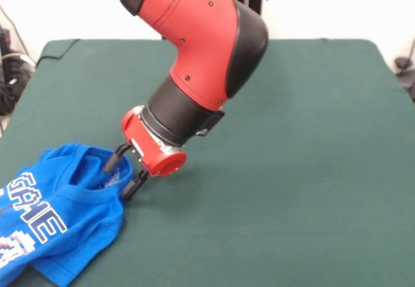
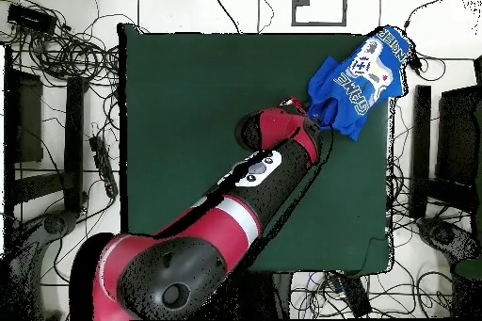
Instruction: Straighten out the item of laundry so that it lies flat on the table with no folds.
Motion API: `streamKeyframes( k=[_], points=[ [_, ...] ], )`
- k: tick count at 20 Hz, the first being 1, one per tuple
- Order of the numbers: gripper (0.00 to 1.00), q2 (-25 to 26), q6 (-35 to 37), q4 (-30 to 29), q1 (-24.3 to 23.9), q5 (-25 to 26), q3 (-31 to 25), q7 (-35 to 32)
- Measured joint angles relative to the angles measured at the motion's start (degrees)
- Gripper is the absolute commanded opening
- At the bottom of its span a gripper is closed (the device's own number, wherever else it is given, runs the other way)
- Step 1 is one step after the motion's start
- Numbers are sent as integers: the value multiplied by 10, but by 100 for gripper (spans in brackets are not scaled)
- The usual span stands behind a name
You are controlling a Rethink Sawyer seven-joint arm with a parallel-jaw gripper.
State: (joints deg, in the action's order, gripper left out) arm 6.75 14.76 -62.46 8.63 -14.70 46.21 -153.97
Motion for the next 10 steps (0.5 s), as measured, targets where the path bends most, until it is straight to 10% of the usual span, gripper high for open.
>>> streamKeyframes(
  k=[10],
  points=[
    [100, -36, 0, -17, -12, 23, 0, 0]
  ],
)
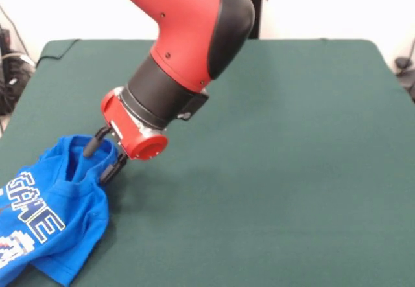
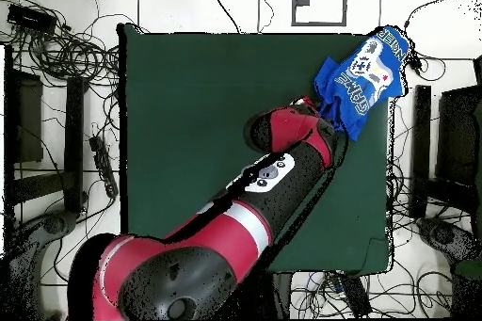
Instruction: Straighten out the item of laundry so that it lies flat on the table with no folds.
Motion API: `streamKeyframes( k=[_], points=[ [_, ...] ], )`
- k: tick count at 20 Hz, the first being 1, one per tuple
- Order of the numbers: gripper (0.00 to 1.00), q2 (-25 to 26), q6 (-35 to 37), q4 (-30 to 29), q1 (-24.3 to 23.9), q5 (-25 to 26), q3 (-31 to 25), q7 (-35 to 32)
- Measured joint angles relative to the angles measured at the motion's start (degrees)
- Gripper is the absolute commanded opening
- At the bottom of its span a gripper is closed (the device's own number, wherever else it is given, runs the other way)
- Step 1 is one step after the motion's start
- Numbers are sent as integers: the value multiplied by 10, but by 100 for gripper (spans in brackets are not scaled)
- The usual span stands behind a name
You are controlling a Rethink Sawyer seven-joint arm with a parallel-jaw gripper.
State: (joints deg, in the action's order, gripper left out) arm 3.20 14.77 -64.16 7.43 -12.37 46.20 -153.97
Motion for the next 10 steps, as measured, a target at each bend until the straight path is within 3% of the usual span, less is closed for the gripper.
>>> streamKeyframes(
  k=[10],
  points=[
    [100, -38, 0, -3, -7, 13, -6, 0]
  ],
)
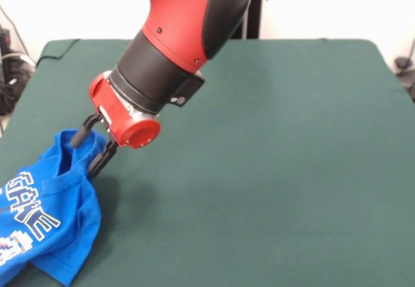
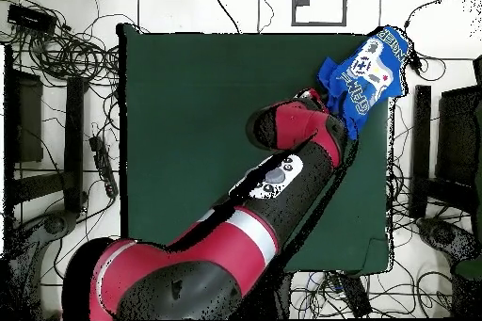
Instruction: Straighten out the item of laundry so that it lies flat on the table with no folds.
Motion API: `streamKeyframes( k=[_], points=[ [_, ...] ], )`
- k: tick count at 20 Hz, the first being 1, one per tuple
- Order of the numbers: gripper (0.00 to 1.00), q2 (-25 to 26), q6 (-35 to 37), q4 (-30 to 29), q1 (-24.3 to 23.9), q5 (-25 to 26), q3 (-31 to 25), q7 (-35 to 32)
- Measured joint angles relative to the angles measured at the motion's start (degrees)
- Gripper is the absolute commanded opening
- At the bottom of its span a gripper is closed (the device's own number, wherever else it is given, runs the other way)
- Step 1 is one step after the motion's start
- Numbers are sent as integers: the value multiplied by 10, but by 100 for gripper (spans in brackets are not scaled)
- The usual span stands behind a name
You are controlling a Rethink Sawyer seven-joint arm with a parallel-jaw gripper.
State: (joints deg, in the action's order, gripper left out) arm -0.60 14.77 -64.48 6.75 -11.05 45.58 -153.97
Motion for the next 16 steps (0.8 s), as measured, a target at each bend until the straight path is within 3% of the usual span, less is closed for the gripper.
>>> streamKeyframes(
  k=[16],
  points=[
    [100, -56, 0, -12, -25, 1, -86, 0]
  ],
)
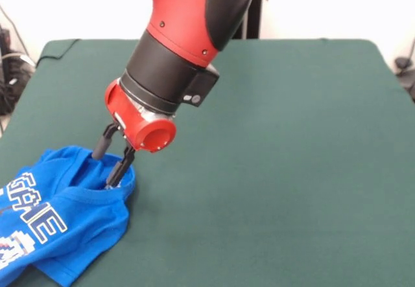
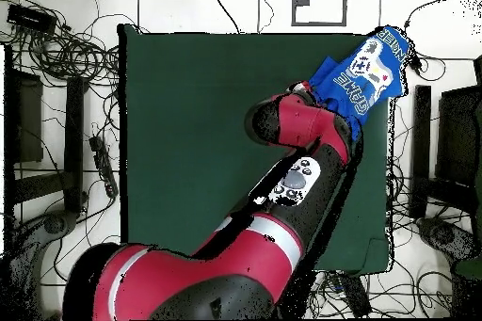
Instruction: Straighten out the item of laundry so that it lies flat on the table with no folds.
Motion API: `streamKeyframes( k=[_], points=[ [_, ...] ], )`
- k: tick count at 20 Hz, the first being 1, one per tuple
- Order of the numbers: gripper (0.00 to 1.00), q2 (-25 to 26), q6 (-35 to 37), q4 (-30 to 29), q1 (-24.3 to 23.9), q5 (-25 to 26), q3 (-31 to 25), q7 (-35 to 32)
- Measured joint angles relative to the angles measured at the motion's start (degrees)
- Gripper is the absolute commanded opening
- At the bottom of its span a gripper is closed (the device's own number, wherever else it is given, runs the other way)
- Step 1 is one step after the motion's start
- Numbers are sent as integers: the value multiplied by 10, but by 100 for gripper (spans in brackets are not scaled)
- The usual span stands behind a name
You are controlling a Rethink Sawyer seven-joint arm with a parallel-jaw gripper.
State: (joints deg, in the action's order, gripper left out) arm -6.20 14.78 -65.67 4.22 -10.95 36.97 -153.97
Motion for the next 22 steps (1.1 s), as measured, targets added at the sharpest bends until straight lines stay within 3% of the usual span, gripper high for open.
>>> streamKeyframes(
  k=[22],
  points=[
    [100, -6, 0, -1, 4, 32, -4, 0]
  ],
)
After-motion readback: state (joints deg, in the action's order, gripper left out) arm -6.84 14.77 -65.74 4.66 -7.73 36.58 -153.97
